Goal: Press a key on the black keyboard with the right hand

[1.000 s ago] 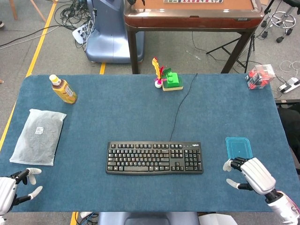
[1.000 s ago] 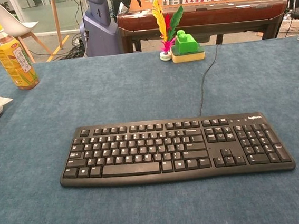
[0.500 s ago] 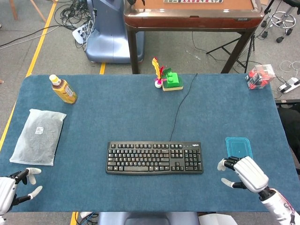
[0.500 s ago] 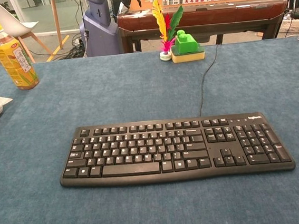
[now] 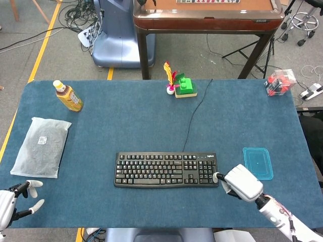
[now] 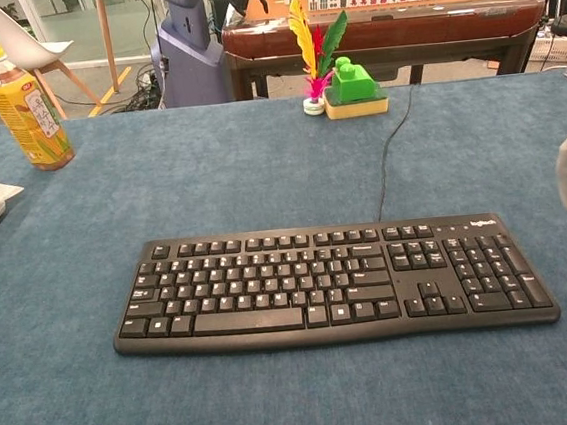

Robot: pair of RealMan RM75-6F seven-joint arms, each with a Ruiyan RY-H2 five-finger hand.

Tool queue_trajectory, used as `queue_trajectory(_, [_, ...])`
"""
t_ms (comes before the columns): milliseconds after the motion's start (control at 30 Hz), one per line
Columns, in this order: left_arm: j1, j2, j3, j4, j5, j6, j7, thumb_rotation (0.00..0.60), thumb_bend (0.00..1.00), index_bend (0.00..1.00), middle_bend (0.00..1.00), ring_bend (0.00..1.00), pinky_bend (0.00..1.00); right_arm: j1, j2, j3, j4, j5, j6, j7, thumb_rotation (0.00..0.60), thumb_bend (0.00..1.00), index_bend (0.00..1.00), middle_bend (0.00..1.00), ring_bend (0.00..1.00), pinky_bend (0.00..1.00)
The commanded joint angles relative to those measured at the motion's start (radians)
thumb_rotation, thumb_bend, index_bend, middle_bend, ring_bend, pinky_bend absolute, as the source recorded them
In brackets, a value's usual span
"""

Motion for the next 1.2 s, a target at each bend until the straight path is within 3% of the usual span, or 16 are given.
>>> queue_trajectory(33, [0.000, 0.001, 0.000, -0.001, 0.001, 0.001, -0.001, 0.600, 0.15, 0.44, 0.62, 0.62, 0.81, 0.041, -0.001, 0.018, -0.055, 0.022, -0.069, -0.067, 0.600, 1.00, 0.47, 1.00, 1.00, 1.00])
queue_trajectory(367, [0.003, 0.004, -0.003, 0.002, 0.003, 0.012, -0.014, 0.600, 0.15, 0.43, 0.62, 0.62, 0.81, 0.112, -0.040, 0.047, -0.163, 0.148, -0.270, -0.295, 0.600, 1.00, 0.42, 1.00, 1.00, 1.00])
queue_trajectory(667, [0.004, 0.010, -0.007, 0.003, -0.004, 0.012, -0.031, 0.600, 0.15, 0.43, 0.62, 0.62, 0.81, 0.183, -0.079, 0.095, -0.228, 0.362, -0.419, -0.543, 0.600, 1.00, 0.36, 1.00, 1.00, 1.00])
queue_trajectory(1200, [0.000, 0.008, -0.010, 0.011, -0.019, -0.006, -0.044, 0.600, 0.15, 0.43, 0.62, 0.62, 0.81, 0.307, -0.141, 0.077, -0.265, 0.670, -0.468, -0.820, 0.600, 1.00, 0.31, 1.00, 1.00, 1.00])
